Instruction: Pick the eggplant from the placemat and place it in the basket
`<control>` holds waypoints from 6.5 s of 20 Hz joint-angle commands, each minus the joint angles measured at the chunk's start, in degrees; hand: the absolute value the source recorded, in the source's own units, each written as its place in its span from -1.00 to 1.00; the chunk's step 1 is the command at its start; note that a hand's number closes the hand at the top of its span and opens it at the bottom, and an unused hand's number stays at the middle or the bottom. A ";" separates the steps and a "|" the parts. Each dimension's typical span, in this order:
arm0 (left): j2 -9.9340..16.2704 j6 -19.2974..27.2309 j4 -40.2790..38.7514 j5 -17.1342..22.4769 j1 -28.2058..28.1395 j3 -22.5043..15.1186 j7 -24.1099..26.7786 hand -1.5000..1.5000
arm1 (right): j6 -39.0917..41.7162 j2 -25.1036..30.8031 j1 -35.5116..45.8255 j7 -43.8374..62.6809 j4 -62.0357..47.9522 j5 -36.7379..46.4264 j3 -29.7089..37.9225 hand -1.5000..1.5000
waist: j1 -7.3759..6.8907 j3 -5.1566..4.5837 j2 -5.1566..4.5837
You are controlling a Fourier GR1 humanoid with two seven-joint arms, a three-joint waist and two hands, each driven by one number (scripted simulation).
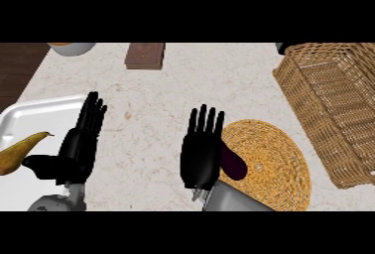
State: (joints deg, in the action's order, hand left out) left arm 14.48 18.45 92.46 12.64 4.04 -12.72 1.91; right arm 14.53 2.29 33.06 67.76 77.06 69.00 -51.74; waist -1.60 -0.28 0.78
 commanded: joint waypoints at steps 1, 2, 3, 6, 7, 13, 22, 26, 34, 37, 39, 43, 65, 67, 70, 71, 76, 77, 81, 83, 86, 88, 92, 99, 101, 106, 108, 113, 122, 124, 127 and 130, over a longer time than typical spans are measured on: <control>0.22 -0.21 -0.40 -0.12 0.55 0.29 -0.31 0.00 | 10.27 -2.18 0.53 16.75 -0.81 0.43 -1.81 -1.00 | 0.38 0.10 -0.24; 0.06 -0.51 0.00 0.17 -0.87 -0.06 0.02 0.00 | 12.82 -2.18 0.86 16.52 -0.34 -0.76 -1.11 -1.00 | 0.07 0.06 -0.11; 0.58 -1.07 0.53 0.45 -0.89 0.34 0.28 0.00 | 11.39 -2.19 1.70 17.00 -2.64 -0.47 -0.37 -1.00 | -0.79 0.07 -0.33; -0.10 -0.72 -0.02 -0.08 0.09 -0.09 0.21 0.00 | 11.82 -2.19 -0.27 17.35 -2.66 0.22 -0.90 -1.00 | 0.20 0.13 -0.39; -0.74 0.54 -0.25 -0.90 -0.73 -0.07 1.01 0.00 | 14.19 -2.19 0.71 17.36 -1.03 0.10 0.30 -1.00 | 0.66 0.14 -0.27; -1.22 1.55 1.10 -0.94 2.41 0.40 -2.43 0.00 | 10.64 -2.20 -1.92 17.39 -1.16 0.12 -0.24 -1.00 | 0.75 0.27 -0.58; 0.18 -0.25 3.33 -0.64 -0.39 1.01 -2.33 0.00 | 8.25 -2.21 -1.66 17.42 -2.20 -0.36 -1.35 -1.00 | -0.34 0.29 -0.72; -1.20 -0.49 2.32 -1.75 -1.36 -0.21 0.13 0.00 | 4.78 -2.21 -3.82 15.25 -6.83 3.89 -2.35 -1.00 | 0.35 0.28 -0.83; -2.38 0.73 3.86 -3.30 -3.66 -1.05 0.19 0.00 | 5.93 -2.22 -3.40 15.36 -5.93 3.32 0.32 -1.00 | 0.35 0.30 -0.75; -1.15 -1.06 1.57 -1.11 0.52 1.88 -1.90 0.00 | 8.51 -2.22 -1.22 14.52 -5.04 3.19 1.90 -1.00 | 0.88 0.27 -0.84; -0.26 -3.10 1.04 -0.53 -1.89 2.71 0.94 0.00 | 3.09 -2.22 -6.74 13.17 -8.19 7.05 1.10 -1.00 | 1.24 0.27 -0.80; 0.15 -2.59 3.77 -0.66 -1.18 2.61 -2.71 0.00 | 2.04 -2.22 -5.34 13.73 -11.51 5.14 1.70 -1.00 | 0.27 0.31 -0.87; -3.37 -1.47 4.86 -4.08 -4.77 2.05 -0.40 0.00 | -1.75 -2.27 -6.02 10.51 -14.62 6.24 6.08 -1.00 | 0.88 0.29 -0.73; -2.54 -2.82 0.97 -3.47 -0.55 3.68 -1.57 0.00 | -4.76 -2.27 -6.38 7.81 -18.44 7.97 7.28 -1.00 | 1.33 0.28 -0.90; -2.93 -3.09 2.29 -3.21 -2.89 4.07 -0.35 0.00 | -3.84 -2.29 -6.73 7.70 -16.41 8.61 8.16 -1.00 | 1.28 0.27 -0.75; -1.21 -4.07 6.12 -2.81 -4.02 4.15 -2.79 0.00 | -3.44 -2.29 -5.71 7.09 -16.61 7.60 9.06 -1.00 | 0.94 0.29 -0.72; -3.13 -2.62 2.06 -3.77 -1.21 4.47 -2.39 0.00 | 0.76 -2.05 -4.87 -0.36 -23.39 7.96 9.57 1.00 | 1.17 0.27 -0.90; -5.51 -1.44 2.10 -5.67 -0.91 1.51 -1.88 0.00 | -1.62 -2.21 -5.03 -1.31 -24.57 8.09 10.72 1.00 | 1.30 0.29 -0.91; -3.28 -2.72 5.50 -4.98 -2.61 3.11 -3.48 0.00 | 4.30 -2.29 -6.71 3.21 -17.57 7.08 6.44 1.00 | 1.13 0.29 -0.60; -3.03 -4.83 2.73 -3.17 -2.47 4.69 -1.75 0.00 | 0.82 -2.29 -5.71 1.08 -22.30 8.14 6.30 1.00 | 0.81 0.27 -0.85; -2.69 -5.01 2.05 -3.57 -1.63 5.69 -0.74 0.00 | -1.41 -2.29 -3.81 -1.84 -27.45 10.00 8.03 1.00 | 0.73 0.28 -0.96; -3.90 -5.58 3.07 -4.15 -4.67 4.08 0.44 0.00 | -0.02 -2.29 0.02 -1.15 -25.15 5.76 7.43 1.00 | 0.46 0.29 -0.91; -3.32 -4.60 3.10 -4.22 -2.82 5.27 0.34 0.00 | -10.41 0.10 3.32 1.89 -26.20 1.53 27.29 1.00 | 1.06 0.51 -1.99; -3.01 -5.38 4.37 -3.74 -2.59 4.85 -0.52 0.00 | -19.71 5.60 10.75 5.24 -27.05 -4.24 48.73 1.00 | -0.92 0.75 -3.38; -3.36 -5.64 4.47 -3.77 -1.24 4.15 -1.08 0.00 | -24.22 6.19 13.60 5.00 -27.46 -3.05 51.26 1.00 | -1.95 0.73 -3.66; -4.98 -5.68 4.43 -4.04 -1.54 2.15 -0.73 0.00 | -35.70 7.66 18.48 4.29 -27.52 1.42 56.14 1.00 | -3.71 0.55 -3.46; -4.52 -6.07 4.34 -4.45 -0.27 1.80 -1.47 0.00 | -39.61 6.81 20.54 5.33 -28.88 5.94 55.49 1.00 | -4.44 0.41 -3.39; -4.84 -5.34 4.30 -5.13 0.32 1.57 -2.23 0.00 | -43.06 6.83 28.53 7.69 -31.95 12.17 58.71 1.00 | -4.87 0.28 -2.74; -5.61 -4.93 1.99 -5.23 0.01 2.21 -1.02 0.00 | -46.65 5.55 34.17 14.08 -38.25 21.24 66.53 1.00 | -3.56 0.15 -2.52; -5.35 -5.17 1.85 -4.80 0.52 2.68 -1.83 0.00 | -45.79 5.97 35.06 15.19 -39.88 22.88 68.48 1.00 | -3.10 0.16 -2.46; -3.88 -6.13 2.06 -4.64 -0.94 3.61 -0.96 0.00 | -40.60 7.16 36.75 17.32 -42.95 27.62 69.99 1.00 | -2.70 0.08 -2.04; -4.35 -5.59 3.51 -4.95 -1.13 3.08 -1.58 0.00 | -38.81 9.71 36.89 17.39 -45.34 29.29 72.67 1.00 | -2.41 0.17 -1.83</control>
State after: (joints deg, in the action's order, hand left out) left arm 9.58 13.16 94.54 7.42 3.98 -9.93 0.61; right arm -26.16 10.53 67.85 70.52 34.69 94.85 18.67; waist -4.28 -0.13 -1.45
